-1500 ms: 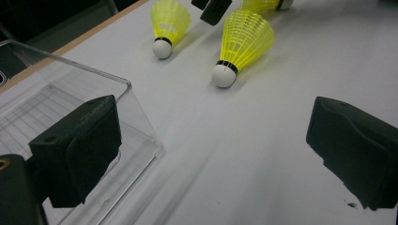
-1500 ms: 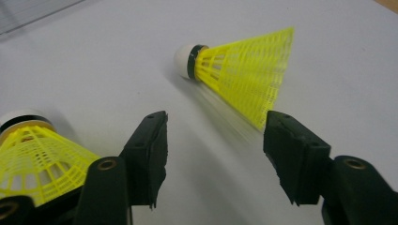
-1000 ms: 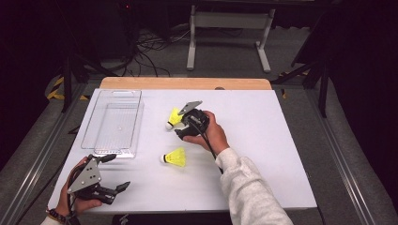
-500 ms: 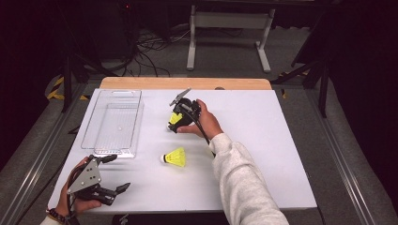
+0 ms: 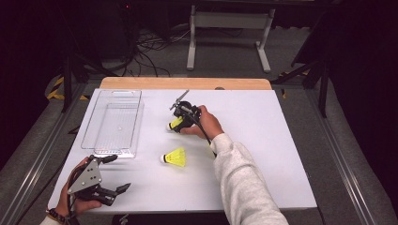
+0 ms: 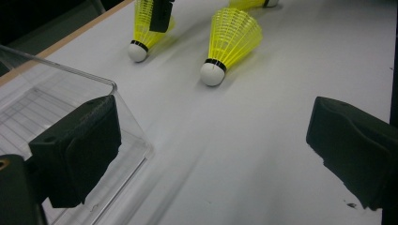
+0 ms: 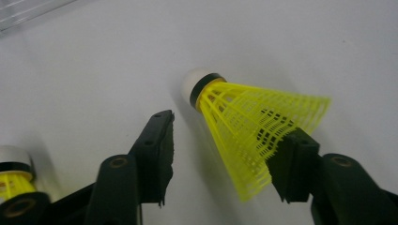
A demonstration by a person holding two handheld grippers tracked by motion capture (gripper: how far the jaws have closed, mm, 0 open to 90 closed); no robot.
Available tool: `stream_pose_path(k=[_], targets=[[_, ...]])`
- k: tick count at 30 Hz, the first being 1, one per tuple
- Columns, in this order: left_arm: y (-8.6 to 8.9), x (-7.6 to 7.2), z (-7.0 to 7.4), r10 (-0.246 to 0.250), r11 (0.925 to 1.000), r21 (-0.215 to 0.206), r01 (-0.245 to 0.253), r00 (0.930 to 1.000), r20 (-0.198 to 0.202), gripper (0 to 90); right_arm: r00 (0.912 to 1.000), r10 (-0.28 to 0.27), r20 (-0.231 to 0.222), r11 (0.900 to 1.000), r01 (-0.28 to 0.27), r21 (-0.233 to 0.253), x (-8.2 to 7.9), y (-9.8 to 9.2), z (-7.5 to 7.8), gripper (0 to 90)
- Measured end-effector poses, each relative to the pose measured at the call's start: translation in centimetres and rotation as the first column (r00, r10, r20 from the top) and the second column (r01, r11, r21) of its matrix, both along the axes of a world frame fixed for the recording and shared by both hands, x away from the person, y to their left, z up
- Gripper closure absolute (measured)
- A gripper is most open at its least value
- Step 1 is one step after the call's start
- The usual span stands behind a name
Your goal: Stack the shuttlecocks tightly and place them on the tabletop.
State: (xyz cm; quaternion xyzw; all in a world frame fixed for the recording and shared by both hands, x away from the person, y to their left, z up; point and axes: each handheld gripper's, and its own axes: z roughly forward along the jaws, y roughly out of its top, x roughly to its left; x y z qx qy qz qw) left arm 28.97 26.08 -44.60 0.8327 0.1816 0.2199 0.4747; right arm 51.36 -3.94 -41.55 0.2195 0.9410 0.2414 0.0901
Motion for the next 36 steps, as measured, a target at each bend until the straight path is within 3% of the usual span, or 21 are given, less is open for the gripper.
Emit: stream_pose_path(k=[2, 3, 5, 6, 11, 19, 28, 36], targets=[[0.0, 0.0, 0.0, 0.0, 1.0, 0.005, 0.0, 1.0, 0.0, 4.4, 1.0, 0.006, -0.008, 1.0, -0.006, 0.005, -0.2, 0.0, 0.0, 63.6], [-0.1, 0.0, 0.0, -0.003, 1.0, 0.008, 0.003, 1.0, 0.001, 4.4, 0.9994, 0.028, -0.018, 1.0, -0.028, 0.011, -0.5, -0.1, 0.1, 78.2], [-0.1, 0.0, 0.0, -0.003, 0.9999, 0.01, 0.003, 1.0, 0.001, 4.4, 0.999, 0.04, -0.021, 0.999, -0.039, 0.018, -0.6, -0.2, 0.1, 81.7], [-0.1, 0.0, 0.0, -0.002, 0.9999, 0.01, 0.002, 1.0, 0.001, 4.4, 0.9982, 0.054, -0.026, 0.998, -0.053, 0.033, -0.8, -0.3, 0.2, 88.7], [-0.1, 0.1, -0.1, 0.001, 0.9999, 0.015, -0.001, 1.0, -0.005, 4.4, 0.9967, 0.081, -0.002, 0.996, -0.081, 0.038, -1.5, -0.3, 0.3, 89.7], [-0.1, 0.1, -0.1, 0.007, 0.9999, 0.013, -0.007, 1.0, -0.006, 4.4, 0.9963, 0.052, 0.069, 0.994, -0.058, 0.095, -2.7, -1.5, 1.0, 89.8], [-0.2, 0.2, -0.1, 0.013, 0.9999, 0.01, -0.013, 0.9999, -0.009, 4.4, 0.9885, 0.026, 0.149, 0.983, -0.053, 0.177, -4.1, -3.2, 2.7, 89.9], [-0.2, 0.2, -0.1, 0.016, 0.9998, 0.009, -0.016, 0.9998, -0.01, 4.3, 0.9808, 0.011, 0.195, 0.976, -0.052, 0.21, -5.5, -4.3, 3.6, 89.9]])
